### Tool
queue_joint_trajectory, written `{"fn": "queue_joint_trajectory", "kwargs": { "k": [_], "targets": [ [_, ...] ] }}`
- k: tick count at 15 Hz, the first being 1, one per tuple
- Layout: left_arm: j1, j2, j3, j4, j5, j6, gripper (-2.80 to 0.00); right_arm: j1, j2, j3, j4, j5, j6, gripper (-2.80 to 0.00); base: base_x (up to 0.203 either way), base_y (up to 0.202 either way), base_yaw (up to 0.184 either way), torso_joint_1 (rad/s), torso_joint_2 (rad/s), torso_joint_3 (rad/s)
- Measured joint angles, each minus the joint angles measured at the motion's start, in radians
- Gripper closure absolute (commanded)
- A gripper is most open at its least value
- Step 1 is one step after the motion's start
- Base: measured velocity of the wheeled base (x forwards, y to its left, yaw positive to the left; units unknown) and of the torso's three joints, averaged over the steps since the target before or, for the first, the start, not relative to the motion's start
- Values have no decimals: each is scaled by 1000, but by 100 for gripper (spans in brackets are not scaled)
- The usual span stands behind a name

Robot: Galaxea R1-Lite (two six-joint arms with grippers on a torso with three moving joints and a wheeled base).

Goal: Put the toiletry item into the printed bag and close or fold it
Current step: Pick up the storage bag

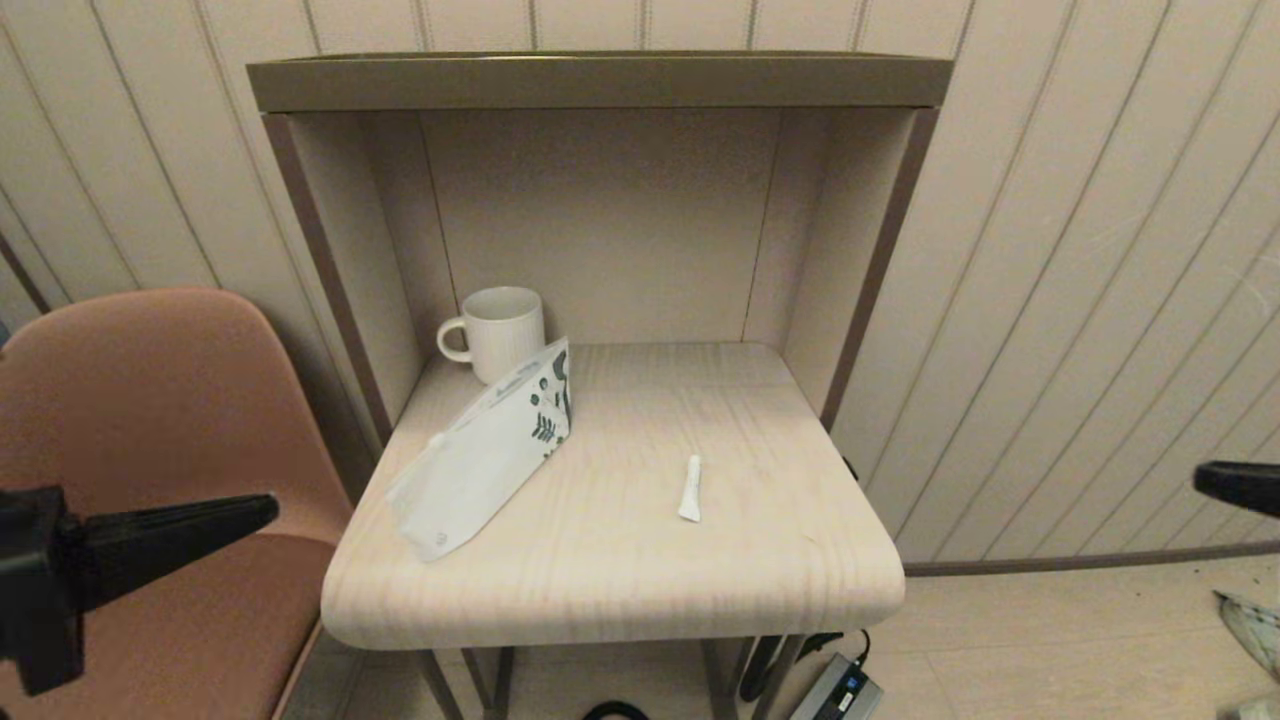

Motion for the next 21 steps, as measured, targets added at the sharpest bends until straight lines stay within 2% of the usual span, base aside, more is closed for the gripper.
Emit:
{"fn": "queue_joint_trajectory", "kwargs": {
  "k": [4, 5, 8, 13, 16, 18, 21],
  "targets": [
    [-74, 135, -51, -25, 1, 13, 0, 13, 97, -102, 79, -22, -45, 0, 0, 0, 0, 0, 0, 0],
    [-84, 149, -49, -27, -1, 21, -280, 15, 111, -94, 60, -24, -50, -280, 0, 0, 0, 0, 0, 0],
    [-91, 138, -17, -28, 14, 24, -280, 18, 128, -84, -29, -26, -57, -280, 0, 0, 0, 0, 0, 0],
    [-91, 4, -1, -21, 104, 21, -280, 21, 89, -30, -39, -18, -58, -280, 0, 0, 0, 0, 0, 0],
    [-91, -34, 84, -31, 146, 24, -280, 22, 72, -52, -32, -18, -57, -280, 0, 0, 0, 0, 0, 0],
    [-91, -6, 126, -75, 145, 25, -280, 22, 84, -93, -29, -18, -53, -280, 0, 0, 0, 0, 0, 0],
    [-92, 88, 159, -210, 141, 21, -280, 22, 110, -119, -35, -17, -48, -280, 0, 0, 0, 0, 0, 0]
  ]
}}
